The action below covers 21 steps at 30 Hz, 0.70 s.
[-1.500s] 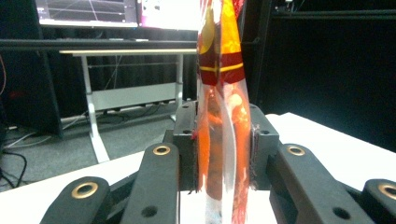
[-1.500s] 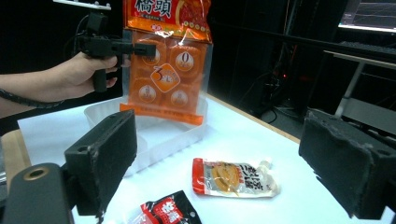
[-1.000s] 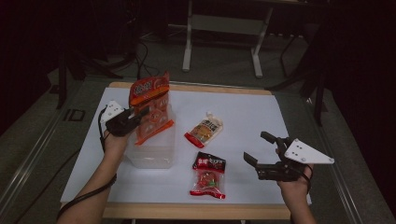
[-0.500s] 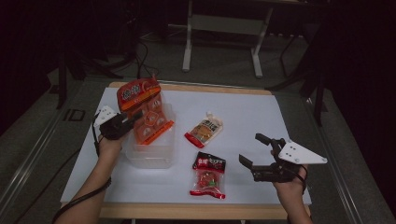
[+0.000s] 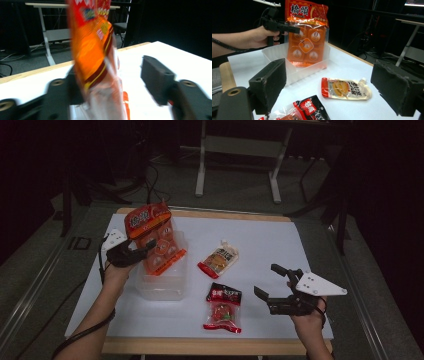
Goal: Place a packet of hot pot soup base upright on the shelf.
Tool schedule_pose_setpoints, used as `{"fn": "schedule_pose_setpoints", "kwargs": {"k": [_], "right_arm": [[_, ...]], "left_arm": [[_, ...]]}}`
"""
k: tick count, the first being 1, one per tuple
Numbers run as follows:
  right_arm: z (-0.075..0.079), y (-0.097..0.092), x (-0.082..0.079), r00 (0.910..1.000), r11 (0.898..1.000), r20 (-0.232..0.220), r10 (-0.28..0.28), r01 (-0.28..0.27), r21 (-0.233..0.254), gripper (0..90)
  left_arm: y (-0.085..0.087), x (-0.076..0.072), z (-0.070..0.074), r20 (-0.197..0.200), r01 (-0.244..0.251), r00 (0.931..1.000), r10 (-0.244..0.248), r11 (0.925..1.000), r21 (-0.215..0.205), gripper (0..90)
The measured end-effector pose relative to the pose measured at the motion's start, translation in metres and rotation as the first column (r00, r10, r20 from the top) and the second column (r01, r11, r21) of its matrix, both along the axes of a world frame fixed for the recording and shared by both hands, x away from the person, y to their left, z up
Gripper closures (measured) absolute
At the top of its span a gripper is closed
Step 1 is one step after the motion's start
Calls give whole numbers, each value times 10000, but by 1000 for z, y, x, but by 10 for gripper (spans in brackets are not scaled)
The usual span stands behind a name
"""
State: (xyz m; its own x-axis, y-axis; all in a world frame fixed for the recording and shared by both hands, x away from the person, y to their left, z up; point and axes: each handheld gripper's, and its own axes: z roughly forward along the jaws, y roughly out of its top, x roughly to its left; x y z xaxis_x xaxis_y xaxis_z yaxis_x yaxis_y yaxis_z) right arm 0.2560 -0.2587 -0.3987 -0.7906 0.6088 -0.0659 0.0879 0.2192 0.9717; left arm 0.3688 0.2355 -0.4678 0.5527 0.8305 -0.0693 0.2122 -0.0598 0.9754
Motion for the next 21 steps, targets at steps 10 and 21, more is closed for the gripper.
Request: {"fn": "schedule_pose_setpoints", "kwargs": {"k": [10,21], "right_arm": [[-1,-1,1,10000,10000,-14,-49,49,-76,132],[-5,5,3,10000,9991,-14,33,-33,-422,123]], "left_arm": [[1,-18,17,-412,-157,9990,161,9998,98,20],[8,-63,23,-539,-196,9984,185,9996,-213,8]]}}
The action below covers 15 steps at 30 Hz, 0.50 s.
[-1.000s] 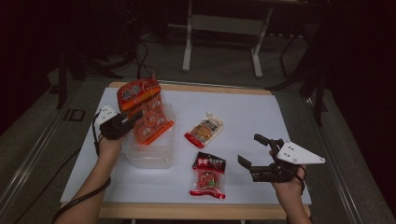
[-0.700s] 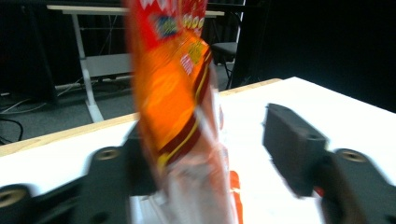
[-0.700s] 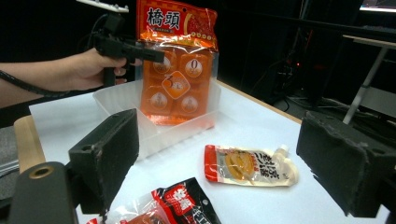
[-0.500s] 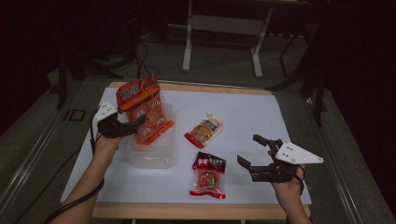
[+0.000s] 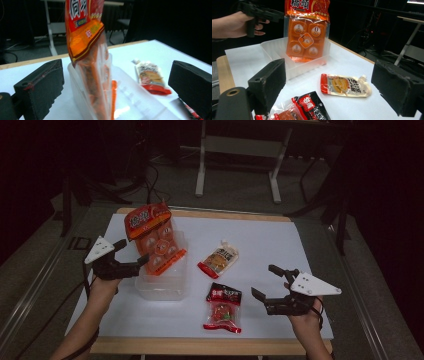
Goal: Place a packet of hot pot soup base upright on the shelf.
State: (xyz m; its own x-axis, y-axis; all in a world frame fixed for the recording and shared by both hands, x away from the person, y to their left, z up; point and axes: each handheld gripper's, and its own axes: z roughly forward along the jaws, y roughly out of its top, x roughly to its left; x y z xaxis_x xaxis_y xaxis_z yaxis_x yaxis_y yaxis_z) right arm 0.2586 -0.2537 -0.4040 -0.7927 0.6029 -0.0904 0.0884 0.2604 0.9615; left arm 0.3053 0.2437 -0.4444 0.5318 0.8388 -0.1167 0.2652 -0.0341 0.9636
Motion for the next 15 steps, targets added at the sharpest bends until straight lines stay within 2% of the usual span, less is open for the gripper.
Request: {"fn": "schedule_pose_setpoints", "kwargs": {"k": [3,5,7,9,11,12,13,14,15], "right_arm": [[-2,2,2,9999,9999,-148,-69,68,-88,122],[-4,3,2,9995,9999,-284,-98,94,-127,123],[-5,4,3,9982,9999,-595,-99,90,-148,122],[-7,5,4,9977,10000,-676,-16,15,-22,119],[-7,6,5,9971,10000,-762,-23,18,-66,118],[-9,7,5,9964,10000,-849,-27,20,-80,109],[-9,7,5,9964,10000,-849,-27,20,-80,109],[-9,8,5,9965,9999,-829,-93,84,-119,109],[-10,11,6,9958,9995,-860,-319,312,-103,108]], "left_arm": [[-1,-11,1,58,326,9995,-326,9995,-1,8],[-2,-22,2,142,664,9977,-660,9974,-288,9],[-5,-30,3,231,859,9961,-852,9958,-301,9],[-10,-38,3,390,1089,9934,-1081,9939,-182,9],[-11,-40,4,414,1195,9921,-1187,9927,-167,9],[-17,-47,4,443,1519,9876,-1508,9882,-220,9],[-17,-47,4,443,1519,9876,-1508,9882,-220,9],[-20,-49,5,371,1720,9846,-1709,9846,-306,9],[-24,-53,5,384,1793,9833,-1781,9834,-284,9]]}}
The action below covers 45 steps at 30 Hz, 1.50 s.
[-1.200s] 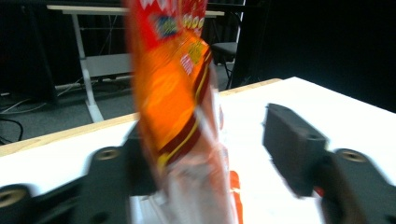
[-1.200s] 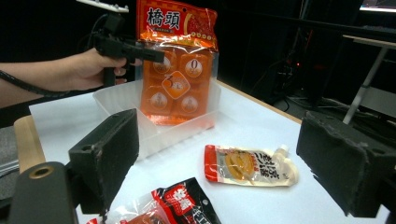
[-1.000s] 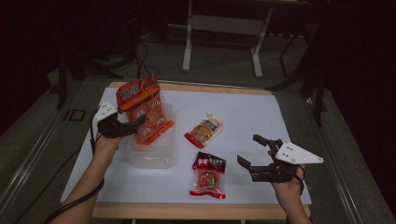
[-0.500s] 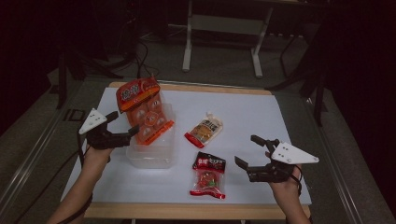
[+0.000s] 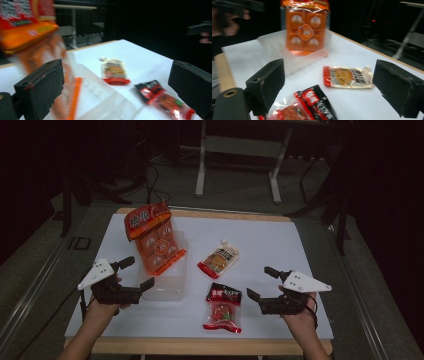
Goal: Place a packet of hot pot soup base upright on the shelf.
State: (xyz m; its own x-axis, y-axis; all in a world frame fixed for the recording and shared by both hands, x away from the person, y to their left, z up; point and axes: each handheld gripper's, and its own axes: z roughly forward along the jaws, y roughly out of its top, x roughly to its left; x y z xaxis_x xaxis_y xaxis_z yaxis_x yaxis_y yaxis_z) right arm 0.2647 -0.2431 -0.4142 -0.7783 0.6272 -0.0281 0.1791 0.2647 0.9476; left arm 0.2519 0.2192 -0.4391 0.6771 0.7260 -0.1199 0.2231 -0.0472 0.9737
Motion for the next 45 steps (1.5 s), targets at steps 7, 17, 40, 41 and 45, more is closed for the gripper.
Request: {"fn": "schedule_pose_setpoints", "kwargs": {"k": [7,17,40,41,45], "right_arm": [[-6,3,5,9995,10000,-309,28,-29,-50,115],[-31,9,18,9944,9987,-979,391,-421,-290,203],[-109,33,64,9533,9747,-3019,18,-691,-2125,233],[-111,34,65,9516,9713,-3074,-68,-668,-2283,233],[-116,38,65,9498,9630,-3124,-146,-707,-2600,232]], "left_arm": [[-17,-13,0,-150,622,9980,-621,9980,60,9],[-46,-37,-21,-254,1350,9907,-1339,9897,470,9],[-64,-53,-46,-891,2062,9753,-2021,9777,399,9],[-65,-53,-47,-918,2096,9744,-2053,9770,390,9],[-65,-52,-49,-973,2090,9739,-2049,9773,340,9]]}}
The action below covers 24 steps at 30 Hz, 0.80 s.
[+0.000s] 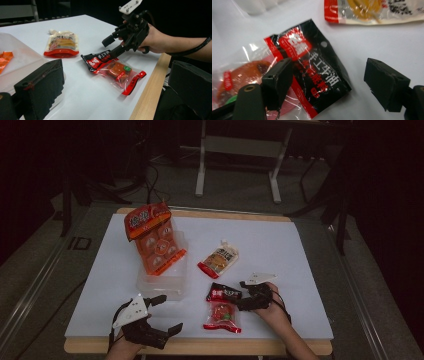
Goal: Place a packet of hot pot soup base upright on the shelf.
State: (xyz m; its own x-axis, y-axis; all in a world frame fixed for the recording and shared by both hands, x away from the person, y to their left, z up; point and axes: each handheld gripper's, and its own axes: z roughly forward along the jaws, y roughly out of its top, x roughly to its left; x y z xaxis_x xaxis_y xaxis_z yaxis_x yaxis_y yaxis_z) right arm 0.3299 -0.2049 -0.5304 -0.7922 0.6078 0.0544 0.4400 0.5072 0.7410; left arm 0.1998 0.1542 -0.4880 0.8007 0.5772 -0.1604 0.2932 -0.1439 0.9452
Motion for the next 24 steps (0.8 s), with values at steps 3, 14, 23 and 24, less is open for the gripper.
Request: {"fn": "schedule_pose_setpoints", "kwargs": {"k": [3,14,23,24], "right_arm": [[-3,5,0,9997,9985,246,-4,18,-555,232],[-7,11,1,9997,9970,-104,206,-213,-749,280],[-3,15,-6,9969,9944,-279,734,-753,-735,631],[-3,15,-6,9969,9944,-279,734,-753,-735,631]], "left_arm": [[0,1,-1,-32,-45,10000,45,10000,30,9],[0,2,-5,-132,-34,9999,35,9999,110,9],[-2,2,-7,-124,10,9999,-7,9997,237,10],[-1,2,-7,-108,0,9999,3,9996,272,10]]}}
